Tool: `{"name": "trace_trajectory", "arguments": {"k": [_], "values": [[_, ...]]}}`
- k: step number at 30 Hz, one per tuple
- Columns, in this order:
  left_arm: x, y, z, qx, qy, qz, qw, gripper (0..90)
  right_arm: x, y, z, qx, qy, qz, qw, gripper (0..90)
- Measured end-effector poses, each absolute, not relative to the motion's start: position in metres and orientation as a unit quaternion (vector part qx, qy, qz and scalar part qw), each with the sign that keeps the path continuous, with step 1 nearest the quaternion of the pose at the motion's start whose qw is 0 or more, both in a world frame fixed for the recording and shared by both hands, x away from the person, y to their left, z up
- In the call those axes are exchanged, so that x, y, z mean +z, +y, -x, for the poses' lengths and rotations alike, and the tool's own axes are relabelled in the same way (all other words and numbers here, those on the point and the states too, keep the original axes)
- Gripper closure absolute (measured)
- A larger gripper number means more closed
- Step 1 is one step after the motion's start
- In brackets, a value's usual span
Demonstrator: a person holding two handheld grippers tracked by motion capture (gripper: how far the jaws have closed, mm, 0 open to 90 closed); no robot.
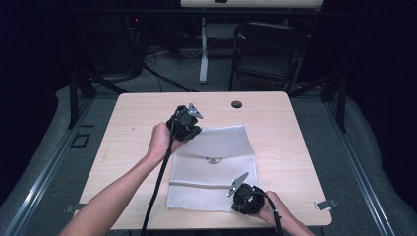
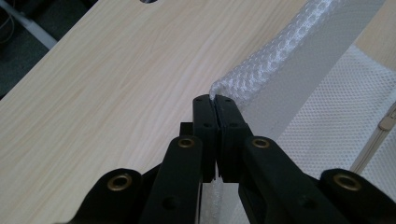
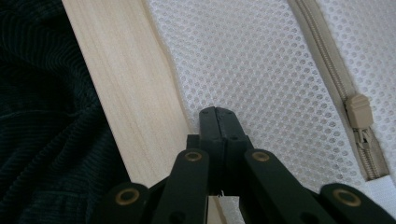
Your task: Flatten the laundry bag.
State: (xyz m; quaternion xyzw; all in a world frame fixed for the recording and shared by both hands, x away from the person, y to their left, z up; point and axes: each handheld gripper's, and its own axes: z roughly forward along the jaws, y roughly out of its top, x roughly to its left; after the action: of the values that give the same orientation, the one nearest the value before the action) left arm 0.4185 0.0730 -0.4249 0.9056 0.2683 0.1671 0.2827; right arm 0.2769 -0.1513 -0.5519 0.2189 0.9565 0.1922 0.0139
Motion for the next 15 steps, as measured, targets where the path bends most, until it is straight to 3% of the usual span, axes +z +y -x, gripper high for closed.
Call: {"name": "trace_trajectory", "arguments": {"k": [15], "values": [[-0.422,0.081,-0.432,0.179,0.289,-0.9,0.272,88.5,-0.552,-0.149,-0.278,0.197,0.957,-0.211,0.015,90.0]]}}
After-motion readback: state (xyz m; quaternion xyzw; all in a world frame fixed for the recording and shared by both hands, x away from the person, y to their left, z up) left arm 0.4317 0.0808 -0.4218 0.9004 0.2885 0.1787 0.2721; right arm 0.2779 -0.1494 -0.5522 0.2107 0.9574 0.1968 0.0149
